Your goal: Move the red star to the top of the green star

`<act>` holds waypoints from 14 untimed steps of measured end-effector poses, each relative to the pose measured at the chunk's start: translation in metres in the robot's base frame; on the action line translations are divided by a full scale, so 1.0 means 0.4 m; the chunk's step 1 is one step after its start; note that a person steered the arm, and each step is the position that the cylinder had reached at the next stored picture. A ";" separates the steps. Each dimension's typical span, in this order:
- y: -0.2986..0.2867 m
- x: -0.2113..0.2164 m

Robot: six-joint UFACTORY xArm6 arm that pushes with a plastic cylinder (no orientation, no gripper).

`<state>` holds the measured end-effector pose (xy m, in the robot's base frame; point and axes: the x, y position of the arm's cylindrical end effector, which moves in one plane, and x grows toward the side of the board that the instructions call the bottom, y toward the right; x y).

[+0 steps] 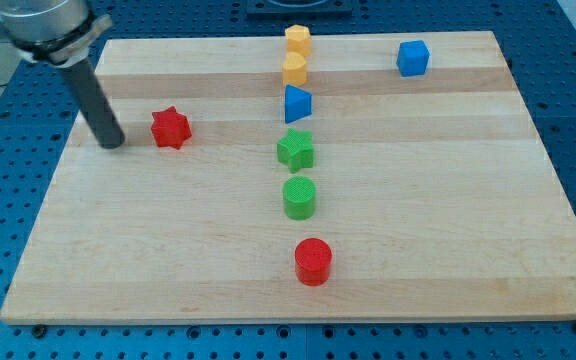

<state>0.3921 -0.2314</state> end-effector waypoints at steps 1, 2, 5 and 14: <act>0.052 -0.034; 0.135 -0.041; 0.213 -0.002; 0.383 -0.048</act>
<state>0.3731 -0.0783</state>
